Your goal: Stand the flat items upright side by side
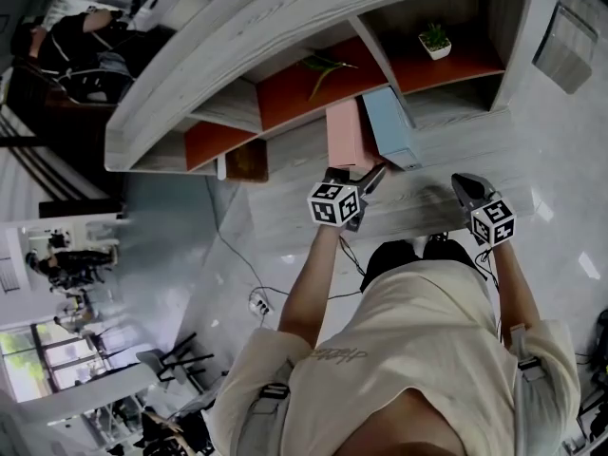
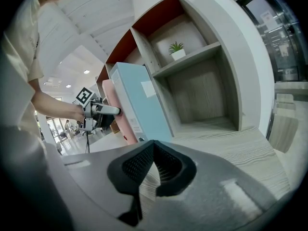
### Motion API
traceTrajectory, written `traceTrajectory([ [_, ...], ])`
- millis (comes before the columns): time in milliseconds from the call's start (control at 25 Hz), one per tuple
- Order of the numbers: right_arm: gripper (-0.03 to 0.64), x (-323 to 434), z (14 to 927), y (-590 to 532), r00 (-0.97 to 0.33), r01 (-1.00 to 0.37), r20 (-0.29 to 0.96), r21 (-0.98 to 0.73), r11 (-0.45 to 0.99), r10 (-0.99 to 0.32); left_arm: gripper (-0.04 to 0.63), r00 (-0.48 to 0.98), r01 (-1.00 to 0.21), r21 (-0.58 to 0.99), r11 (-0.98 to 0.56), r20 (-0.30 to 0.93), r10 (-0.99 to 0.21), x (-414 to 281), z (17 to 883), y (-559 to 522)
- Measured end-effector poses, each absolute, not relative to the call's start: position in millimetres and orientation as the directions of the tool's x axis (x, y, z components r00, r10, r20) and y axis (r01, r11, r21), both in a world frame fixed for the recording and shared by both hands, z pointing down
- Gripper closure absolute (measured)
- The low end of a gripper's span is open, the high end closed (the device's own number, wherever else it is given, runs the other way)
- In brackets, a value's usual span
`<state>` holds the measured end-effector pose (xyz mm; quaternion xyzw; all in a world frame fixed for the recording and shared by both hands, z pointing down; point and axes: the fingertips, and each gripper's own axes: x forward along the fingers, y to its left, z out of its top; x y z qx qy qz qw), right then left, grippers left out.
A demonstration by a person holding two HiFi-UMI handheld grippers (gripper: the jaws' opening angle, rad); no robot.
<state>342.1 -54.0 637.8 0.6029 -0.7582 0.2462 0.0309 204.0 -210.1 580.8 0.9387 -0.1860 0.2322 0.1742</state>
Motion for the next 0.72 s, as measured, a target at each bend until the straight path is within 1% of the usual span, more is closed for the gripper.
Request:
traceTrajectory([
  [120, 0.615, 342.7, 638.6, -53.4, -0.262, -0.929, 0.342, -0.344, 0.140, -0.902, 0.164, 0.837, -0.357, 0.266, -0.895, 0.517, -0.181, 203.5, 582.1, -207.4],
  [320, 0.615, 354.7, 641.0, -52.2, -0.238, -0.925, 0.339, -0.365, 0.106, -0.910, 0.156, 0.840, -0.273, 0.314, -0.909, 0.538, -0.066, 209.3, 581.1, -199.8],
  [400, 0.615, 356.2, 641.5, -54.2, -0.238, -0.926, 0.341, -0.362, 0.107, -0.909, 0.187, 0.842, -0.252, 0.356, -0.900, 0.539, -0.022, 214.1, 579.8, -195.6],
  [480, 0.615, 356.2, 641.6, -56.8, -0.237, -0.927, 0.342, -0.361, 0.106, -0.909, 0.181, 0.837, -0.256, 0.369, -0.893, 0.548, -0.013, 218.0, 581.6, -194.9],
  [720, 0.615, 353.2, 638.1, -61.1, -0.243, -0.924, 0.333, -0.365, 0.113, -0.911, 0.177, 0.810, -0.271, 0.330, -0.904, 0.586, -0.029, 221.4, 591.2, -197.9],
])
